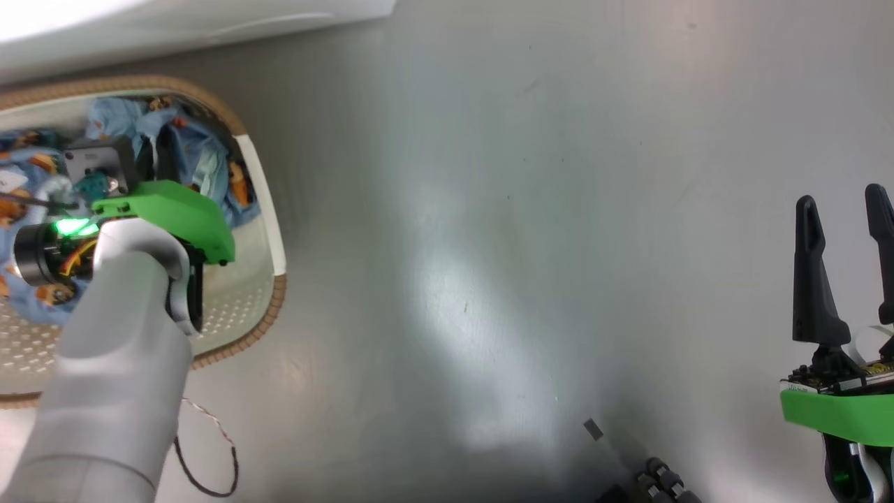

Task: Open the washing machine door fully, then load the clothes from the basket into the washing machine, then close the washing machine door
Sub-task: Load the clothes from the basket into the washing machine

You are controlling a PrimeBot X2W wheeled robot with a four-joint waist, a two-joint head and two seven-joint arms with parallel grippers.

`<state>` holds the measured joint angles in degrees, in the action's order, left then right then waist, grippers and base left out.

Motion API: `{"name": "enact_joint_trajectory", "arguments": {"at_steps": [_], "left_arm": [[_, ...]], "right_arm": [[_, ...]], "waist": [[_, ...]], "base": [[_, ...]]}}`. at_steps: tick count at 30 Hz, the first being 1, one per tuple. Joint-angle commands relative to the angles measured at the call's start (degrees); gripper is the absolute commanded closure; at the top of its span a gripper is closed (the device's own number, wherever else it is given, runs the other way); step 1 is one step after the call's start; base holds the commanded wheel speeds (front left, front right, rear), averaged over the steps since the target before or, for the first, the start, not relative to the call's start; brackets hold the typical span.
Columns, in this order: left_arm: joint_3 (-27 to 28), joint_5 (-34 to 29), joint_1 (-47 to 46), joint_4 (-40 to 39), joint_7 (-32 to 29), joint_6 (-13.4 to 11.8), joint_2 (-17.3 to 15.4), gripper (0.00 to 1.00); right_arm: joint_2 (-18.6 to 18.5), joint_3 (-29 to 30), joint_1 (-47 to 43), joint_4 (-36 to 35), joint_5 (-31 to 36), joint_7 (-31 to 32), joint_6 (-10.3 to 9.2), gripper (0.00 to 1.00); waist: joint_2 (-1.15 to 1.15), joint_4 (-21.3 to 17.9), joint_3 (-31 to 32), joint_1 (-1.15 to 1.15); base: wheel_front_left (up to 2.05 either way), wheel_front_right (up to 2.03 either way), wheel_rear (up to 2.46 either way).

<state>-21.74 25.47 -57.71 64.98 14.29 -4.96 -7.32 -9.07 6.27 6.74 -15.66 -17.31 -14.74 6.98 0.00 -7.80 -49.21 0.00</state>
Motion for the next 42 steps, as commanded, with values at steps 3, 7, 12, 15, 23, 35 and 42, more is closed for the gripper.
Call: {"name": "enact_joint_trajectory", "arguments": {"at_steps": [3, 7, 12, 15, 23, 35, 42], "left_arm": [[2.87, -2.69, 7.43, -9.74, 0.69, -2.33, -2.52, 1.0], [5.35, -5.11, 12.74, -18.62, 0.7, -3.93, -2.63, 1.0], [9.93, -8.5, 20.46, -31.06, 0.7, -4.71, -2.18, 1.0], [12.28, -9.98, 24.16, -37.14, 0.7, -4.55, -1.73, 1.0], [17.28, -13.03, 31.83, -49.43, 0.71, -3.39, 0.13, 1.0], [20.9, -16.36, 44.2, -60.75, 0.71, 0.04, 2.51, 1.0], [21.44, -17.2, 50.71, -63.15, 0.71, 1.92, 3.1, 1.0]], "right_arm": [[-1.1, -0.45, -3.47, -0.32, 0.45, -0.26, 0.51, 0.0], [-1.44, -0.29, -3.84, -0.16, 0.5, -0.26, 0.51, 0.0], [-2.31, -0.65, -4.35, 1.19, 0.72, -0.26, 0.51, 0.0], [-2.5, -0.53, -4.55, 1.87, 0.68, -0.26, 0.51, 0.0], [-3.1, -1.62, -4.38, 2.57, 1.02, -0.26, 0.51, 0.0], [-3.16, -4.55, -7.06, 5.78, 1.41, -0.26, 0.51, 0.0], [-2.22, -4.91, -10.53, 7.11, 1.97, -0.26, 0.51, 0.0]], "waist": [[0.0, 1.6, 4.52, 0.0], [0.0, 2.58, 6.95, 0.0], [0.0, 4.24, 11.92, 0.0], [0.0, 5.0, 13.93, 0.0], [0.0, 6.77, 19.08, 0.0], [0.0, 9.17, 29.68, 0.0], [0.0, 10.32, 36.49, 0.0]], "base": [[0.0, 0.0, 0.0], [0.0, 0.0, 0.0], [0.0, 0.0, 0.0], [0.0, 0.0, 0.0], [0.0, 0.0, 0.0], [0.0, 0.0, 0.0], [0.0, 0.0, 0.0]]}}
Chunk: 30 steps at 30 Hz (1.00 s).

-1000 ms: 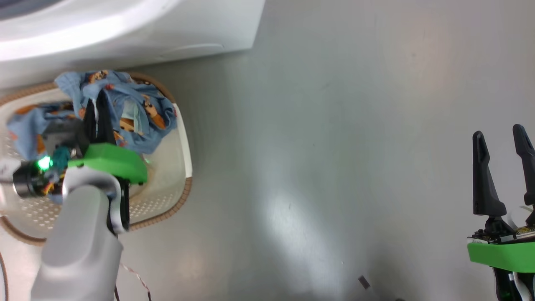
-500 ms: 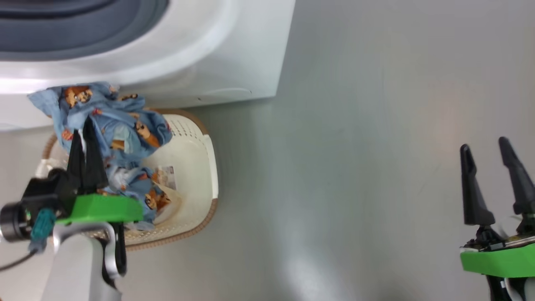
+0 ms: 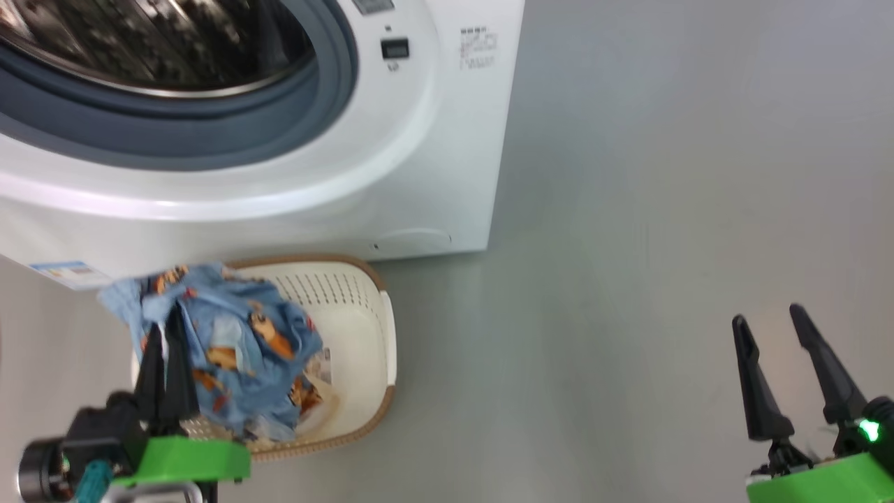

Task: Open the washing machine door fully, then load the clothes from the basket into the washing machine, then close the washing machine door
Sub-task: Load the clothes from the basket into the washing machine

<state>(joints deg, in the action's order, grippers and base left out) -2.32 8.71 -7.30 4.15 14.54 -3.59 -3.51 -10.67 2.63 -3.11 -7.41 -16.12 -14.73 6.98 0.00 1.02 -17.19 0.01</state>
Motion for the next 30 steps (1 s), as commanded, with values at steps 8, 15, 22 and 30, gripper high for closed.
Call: {"name": "enact_joint_trajectory", "arguments": {"at_steps": [8, 15, 22, 30], "left_arm": [[2.56, -1.42, 6.66, -2.51, 0.46, 2.3, -0.65, 1.0], [2.86, -1.75, 10.87, -2.57, 0.46, 3.34, -0.75, 1.0], [3.25, -1.88, 12.54, -2.77, 0.46, 3.82, -1.05, 1.0], [3.24, -2.09, 12.87, -2.57, 0.46, 3.84, -1.02, 1.0]], "right_arm": [[0.23, -2.37, -4.45, 0.52, 1.26, -0.27, 0.51, 0.0], [0.98, -3.19, -7.32, 1.53, 1.56, -0.27, 0.51, 0.0], [1.48, -3.71, -8.62, 1.76, 1.64, -0.27, 0.51, 0.0], [1.58, -3.93, -8.72, 1.9, 1.51, -0.27, 0.51, 0.0]], "waist": [[0.0, 1.96, 11.78, -0.01], [0.0, 2.28, 16.42, -0.01], [0.0, 2.48, 18.1, -0.01], [0.0, 2.41, 18.51, -0.01]], "base": [[0.0, 0.0, 0.0], [0.0, 0.0, 0.0], [0.0, 0.0, 0.0], [0.0, 0.0, 0.0]]}}
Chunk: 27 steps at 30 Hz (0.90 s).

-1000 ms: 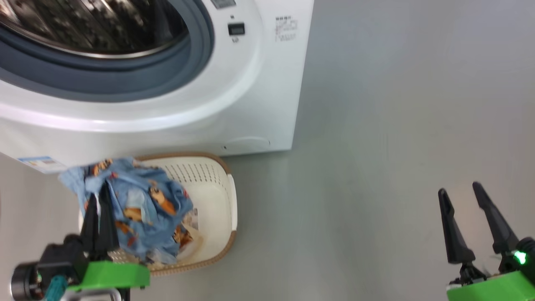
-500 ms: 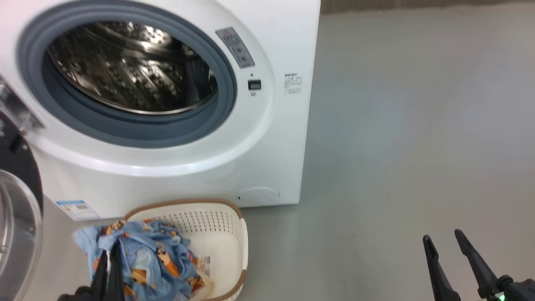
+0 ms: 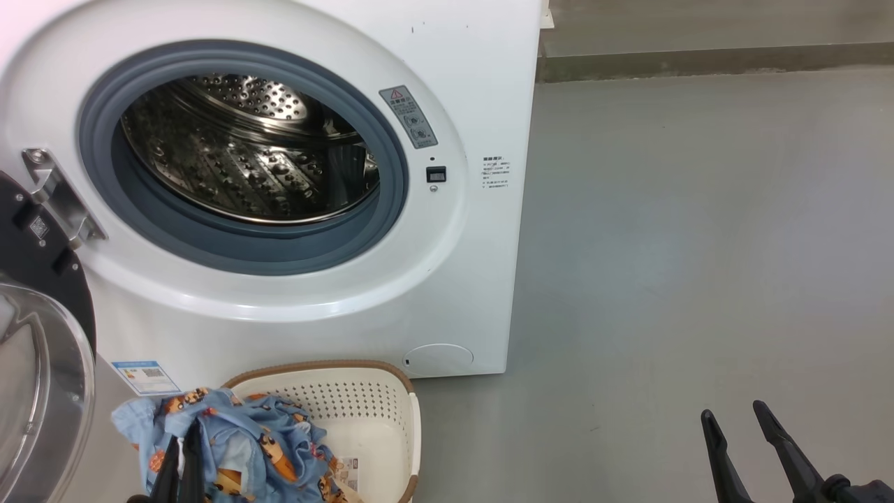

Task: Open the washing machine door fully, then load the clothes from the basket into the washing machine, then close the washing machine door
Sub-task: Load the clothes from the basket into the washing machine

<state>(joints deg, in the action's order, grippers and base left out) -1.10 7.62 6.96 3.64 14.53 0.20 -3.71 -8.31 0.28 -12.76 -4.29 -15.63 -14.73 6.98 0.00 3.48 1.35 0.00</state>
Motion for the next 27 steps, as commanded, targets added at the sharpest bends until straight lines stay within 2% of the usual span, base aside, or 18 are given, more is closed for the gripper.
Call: {"name": "enact_joint_trajectory", "arguments": {"at_steps": [1, 20, 27], "left_arm": [[2.02, -1.01, -1.38, -2.04, 0.47, 0.04, -0.82, 1.0], [1.39, -0.29, -3.73, 0.58, 0.47, 0.11, -0.4, 1.0], [0.98, 0.21, -6.79, 2.67, 0.47, 0.54, -0.23, 1.0]], "right_arm": [[-0.81, -1.61, 0.95, -1.22, 0.98, -0.27, 0.51, 0.0], [-1.33, -2.03, 1.25, -1.26, 0.6, -0.27, 0.51, 0.0], [-1.58, -1.68, 1.91, -1.95, 0.38, -0.27, 0.51, 0.0]], "waist": [[0.0, -0.09, -0.03, 0.0], [0.0, -1.02, -1.3, 0.0], [0.0, -1.27, -4.26, 0.0]], "base": [[0.0, 0.0, 0.0], [0.0, 0.0, 0.0], [0.0, 0.0, 0.0]]}}
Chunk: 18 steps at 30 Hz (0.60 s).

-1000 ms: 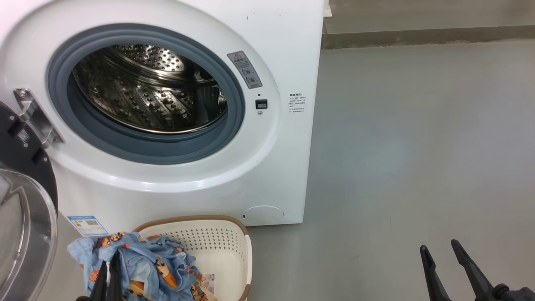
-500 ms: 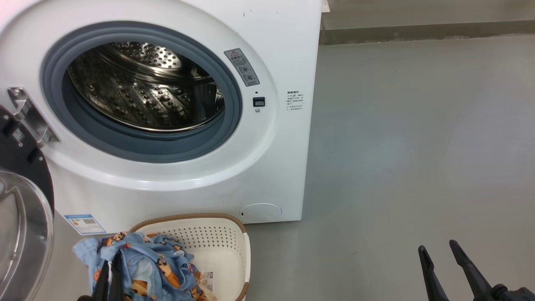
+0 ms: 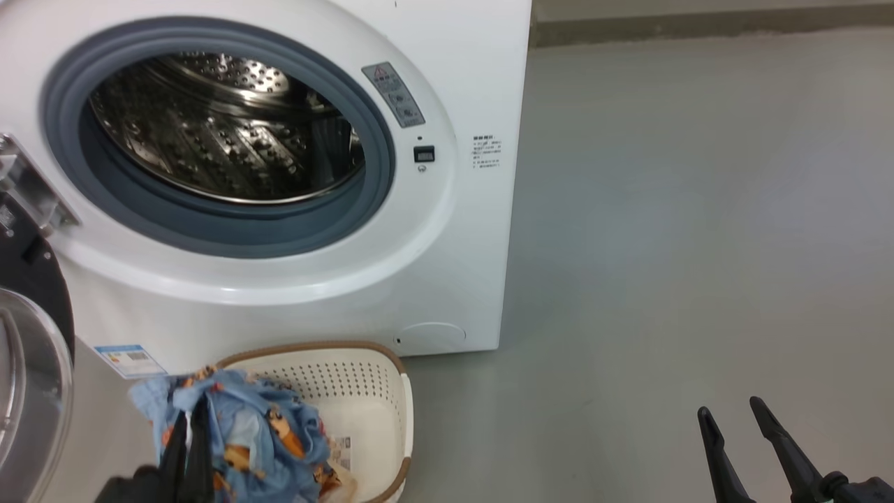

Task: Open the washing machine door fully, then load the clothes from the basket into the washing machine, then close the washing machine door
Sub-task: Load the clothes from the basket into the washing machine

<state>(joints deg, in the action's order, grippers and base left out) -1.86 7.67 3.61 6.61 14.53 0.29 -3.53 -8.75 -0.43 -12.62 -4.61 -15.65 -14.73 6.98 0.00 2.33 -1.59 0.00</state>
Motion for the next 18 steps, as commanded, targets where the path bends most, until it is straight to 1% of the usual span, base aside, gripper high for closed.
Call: {"name": "enact_joint_trajectory", "arguments": {"at_steps": [1, 4, 5, 10, 18], "left_arm": [[1.66, 0.29, -4.2, 0.35, 0.47, 0.55, -0.38, 1.0], [1.62, 1.05, -8.45, 3.83, 0.47, 1.11, -0.34, 1.0], [1.62, 1.05, -8.45, 3.83, 0.47, 1.11, -0.34, 1.0], [2.4, 2.18, -14.75, 8.92, 0.47, 1.59, -0.49, 1.0], [3.7, 4.07, -27.03, 18.09, 0.46, 3.16, -1.94, 1.0]], "right_arm": [[-1.2, -0.93, 2.01, -1.77, 0.34, -0.27, 0.51, 0.0], [-1.58, -0.87, 3.25, -2.27, 0.1, -0.27, 0.51, 0.0], [-1.58, -0.87, 3.25, -2.27, 0.1, -0.27, 0.51, 0.0], [-1.89, -0.37, 5.08, -2.83, -0.36, -0.27, 0.51, 0.0], [-1.73, 0.39, 8.14, -3.52, -1.14, -0.27, 0.51, 0.0]], "waist": [[0.0, -0.2, -1.99, 0.0], [0.0, -0.73, -5.18, 0.0], [0.0, -0.73, -5.18, 0.0], [0.0, -2.19, -9.65, 0.0], [0.0, -5.04, -17.51, 0.0]], "base": [[0.0, 0.0, 0.0], [0.0, 0.0, 0.0], [0.0, 0.0, 0.0], [0.0, 0.0, 0.0], [0.0, 0.0, 0.0]]}}
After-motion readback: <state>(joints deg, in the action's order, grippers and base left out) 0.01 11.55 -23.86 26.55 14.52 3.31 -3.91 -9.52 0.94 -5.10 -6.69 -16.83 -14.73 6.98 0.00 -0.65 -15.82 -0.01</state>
